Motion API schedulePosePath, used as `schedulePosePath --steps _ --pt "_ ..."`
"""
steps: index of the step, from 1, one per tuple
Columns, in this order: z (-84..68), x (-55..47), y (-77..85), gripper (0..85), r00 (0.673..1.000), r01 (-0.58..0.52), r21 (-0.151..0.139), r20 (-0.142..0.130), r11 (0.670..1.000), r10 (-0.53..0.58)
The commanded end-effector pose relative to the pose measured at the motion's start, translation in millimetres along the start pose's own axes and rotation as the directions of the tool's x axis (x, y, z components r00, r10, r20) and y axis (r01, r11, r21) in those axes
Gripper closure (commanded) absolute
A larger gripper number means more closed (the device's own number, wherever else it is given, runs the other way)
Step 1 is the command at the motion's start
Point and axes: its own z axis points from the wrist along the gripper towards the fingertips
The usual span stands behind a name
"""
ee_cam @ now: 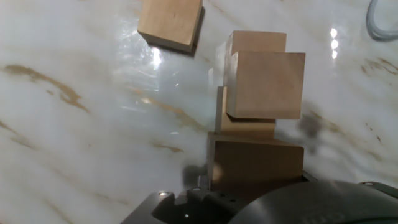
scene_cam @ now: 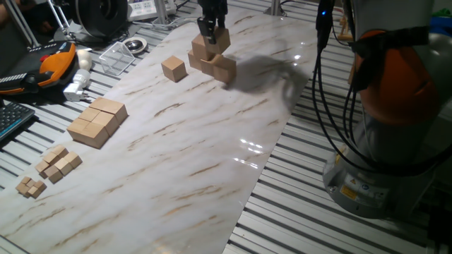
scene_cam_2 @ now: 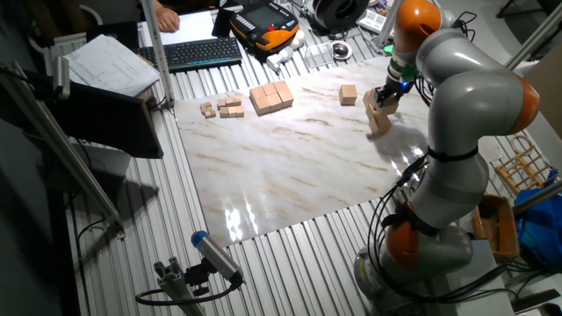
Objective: Stack the blocks into a pyramid shape
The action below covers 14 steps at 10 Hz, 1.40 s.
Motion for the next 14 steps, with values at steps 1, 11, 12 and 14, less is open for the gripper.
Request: schedulePosePath --steps 1,11,12,14 --pt "3.2 -2.6 -1.4 85.0 1.0 0.004 -0.002 0.002 1.0 -0.004" --pt "43.2 -3.9 -5.9 85.0 0.999 0.024 -0.025 0.042 0.999 -0.023" --pt "45.0 -2.5 -7.1 85.0 0.999 0.027 -0.023 0.042 0.999 -0.026" --pt "48.1 -1.1 -10.7 85.0 0.999 0.033 -0.023 0.044 0.999 -0.032"
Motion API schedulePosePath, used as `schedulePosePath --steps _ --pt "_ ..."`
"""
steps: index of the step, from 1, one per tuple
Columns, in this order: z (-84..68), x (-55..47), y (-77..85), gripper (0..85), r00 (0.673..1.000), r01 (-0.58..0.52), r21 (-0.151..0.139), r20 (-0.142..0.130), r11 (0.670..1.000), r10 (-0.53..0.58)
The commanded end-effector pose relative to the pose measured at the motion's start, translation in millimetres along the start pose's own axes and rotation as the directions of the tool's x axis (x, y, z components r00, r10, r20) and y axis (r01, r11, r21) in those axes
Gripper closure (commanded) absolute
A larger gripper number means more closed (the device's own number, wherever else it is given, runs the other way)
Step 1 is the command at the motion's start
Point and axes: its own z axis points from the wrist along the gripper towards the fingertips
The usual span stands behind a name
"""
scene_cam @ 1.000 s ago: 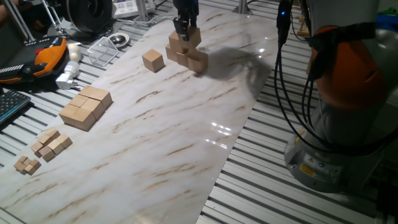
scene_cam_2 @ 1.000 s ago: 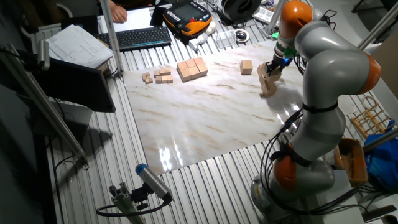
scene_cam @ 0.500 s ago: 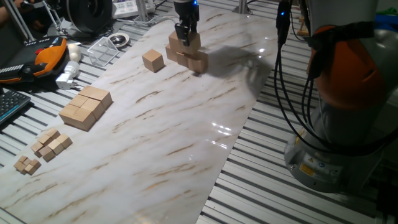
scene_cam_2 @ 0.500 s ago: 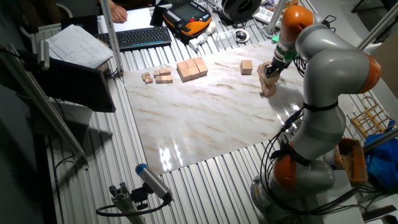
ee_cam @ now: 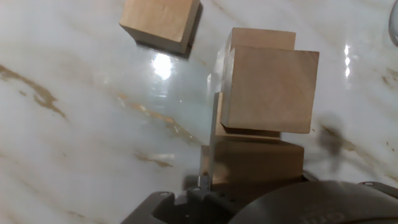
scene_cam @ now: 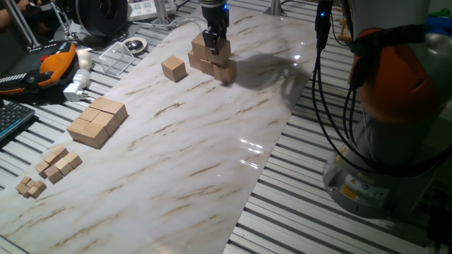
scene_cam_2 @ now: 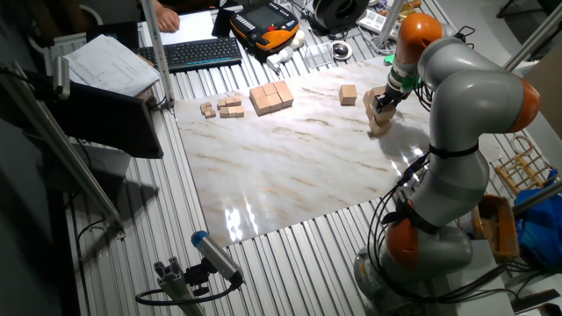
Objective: Stack the blocks into a pyramid shape
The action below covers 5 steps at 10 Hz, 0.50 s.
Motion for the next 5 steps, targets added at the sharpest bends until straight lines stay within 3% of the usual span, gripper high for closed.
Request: schedulePosePath --steps 1,5 --pt "1.8 0.3 -1.0 85.0 1.0 0.001 -0.002 0.002 1.0 -0.001" --pt "7.0 -0.2 -1.6 85.0 1.0 -0.016 -0.009 0.007 1.0 0.016"
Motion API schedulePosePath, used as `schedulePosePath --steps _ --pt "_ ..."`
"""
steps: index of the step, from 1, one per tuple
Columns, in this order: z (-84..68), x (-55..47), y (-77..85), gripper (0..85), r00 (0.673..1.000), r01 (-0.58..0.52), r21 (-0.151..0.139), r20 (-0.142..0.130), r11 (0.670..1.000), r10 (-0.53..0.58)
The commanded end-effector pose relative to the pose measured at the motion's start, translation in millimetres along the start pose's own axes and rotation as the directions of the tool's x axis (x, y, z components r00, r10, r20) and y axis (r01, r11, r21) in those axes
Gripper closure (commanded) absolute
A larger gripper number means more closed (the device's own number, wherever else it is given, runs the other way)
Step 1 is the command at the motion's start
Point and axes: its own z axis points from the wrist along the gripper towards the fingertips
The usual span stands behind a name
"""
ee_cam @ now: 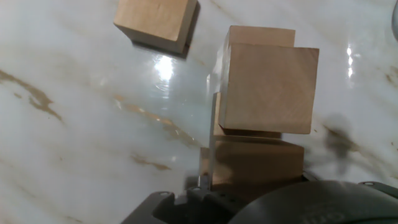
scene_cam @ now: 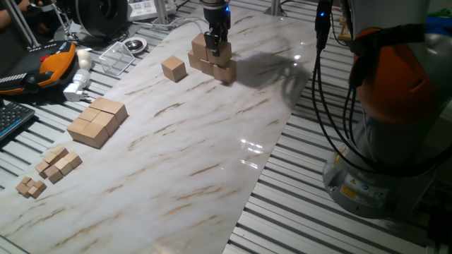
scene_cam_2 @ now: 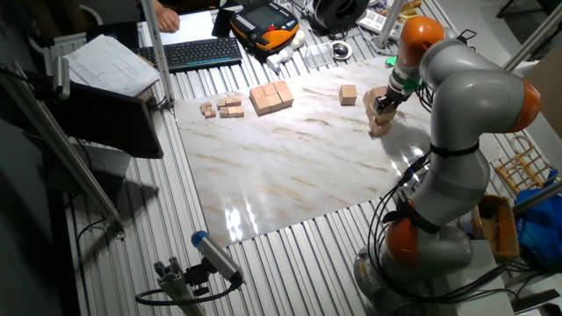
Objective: Stack the blocks into a pyramid shape
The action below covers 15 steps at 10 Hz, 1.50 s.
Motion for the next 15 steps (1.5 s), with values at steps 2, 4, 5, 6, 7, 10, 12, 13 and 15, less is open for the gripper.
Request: schedulePosePath --steps 2,4,5,6,7,10,12,13,15 --pt "0.1 0.0 0.3 68.0 1.0 -0.004 0.002 -0.002 1.0 0.004" --pt "0.8 -0.4 0.6 51.0 1.0 -0.007 0.001 -0.002 1.0 0.007" --pt "1.4 -0.7 0.7 34.0 1.0 -0.01 -0.002 -0.002 1.0 0.01" --pt "1.7 -0.7 0.7 34.0 1.0 -0.014 -0.008 0.003 1.0 0.015" --pt "1.7 -0.8 0.7 17.0 1.0 -0.024 -0.018 0.012 1.0 0.024" --pt "-0.3 -1.5 2.2 0.0 0.999 -0.034 -0.021 0.023 0.999 0.035" --pt "-10.1 -1.9 7.5 0.0 0.999 -0.045 -0.012 0.016 0.999 0.045" --pt "-16.3 -1.8 11.0 0.0 0.999 -0.05 -0.004 0.012 0.999 0.05" --pt "-31.8 -3.1 22.8 0.0 0.997 -0.071 0.012 -0.006 0.997 0.071"
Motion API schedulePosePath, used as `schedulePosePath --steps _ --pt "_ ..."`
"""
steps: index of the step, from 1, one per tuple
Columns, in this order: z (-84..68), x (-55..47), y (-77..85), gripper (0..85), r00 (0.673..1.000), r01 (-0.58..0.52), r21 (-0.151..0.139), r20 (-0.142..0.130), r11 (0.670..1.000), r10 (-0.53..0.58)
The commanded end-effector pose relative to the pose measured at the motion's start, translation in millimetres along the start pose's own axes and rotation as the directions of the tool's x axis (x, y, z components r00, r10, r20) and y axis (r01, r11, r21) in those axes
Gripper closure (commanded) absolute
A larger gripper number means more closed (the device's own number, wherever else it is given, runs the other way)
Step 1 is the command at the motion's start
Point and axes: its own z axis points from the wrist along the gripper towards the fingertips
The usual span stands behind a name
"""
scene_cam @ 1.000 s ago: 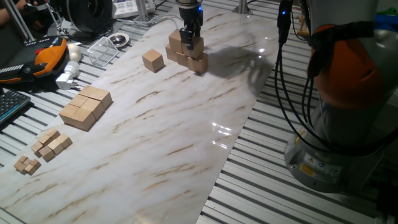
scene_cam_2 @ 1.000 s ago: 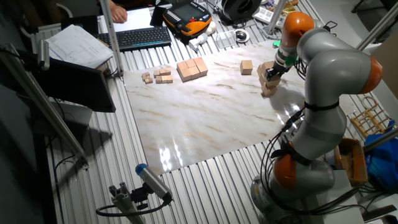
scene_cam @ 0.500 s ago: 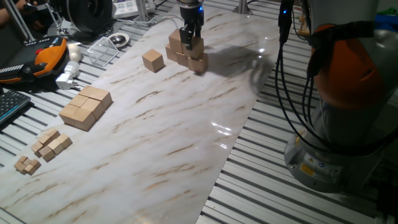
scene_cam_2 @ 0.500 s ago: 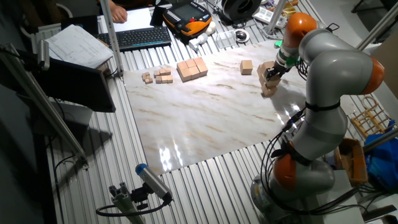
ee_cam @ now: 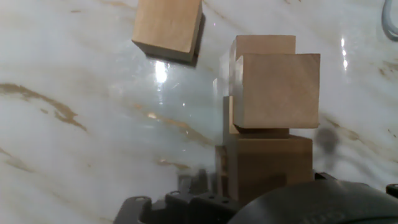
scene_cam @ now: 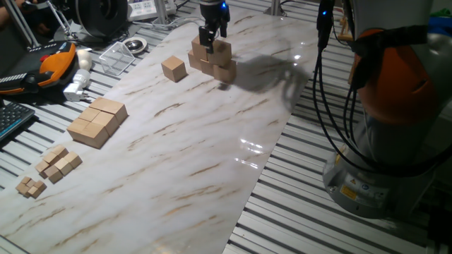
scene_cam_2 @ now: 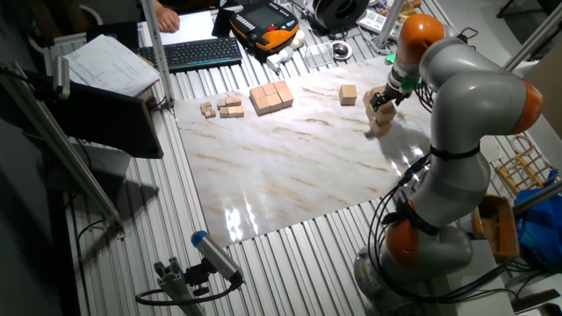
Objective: Stack the blocks into a pyramid shape
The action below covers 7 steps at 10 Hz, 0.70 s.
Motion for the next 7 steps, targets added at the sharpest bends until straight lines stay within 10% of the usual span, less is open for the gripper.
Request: schedulePosePath --steps 1,7 --pt "-7.7 -0.9 6.0 0.0 1.0 -0.013 0.001 -0.012 1.0 0.013" --pt "-36.3 -38.6 43.7 0.0 0.995 -0.085 -0.028 -0.056 0.996 0.084"
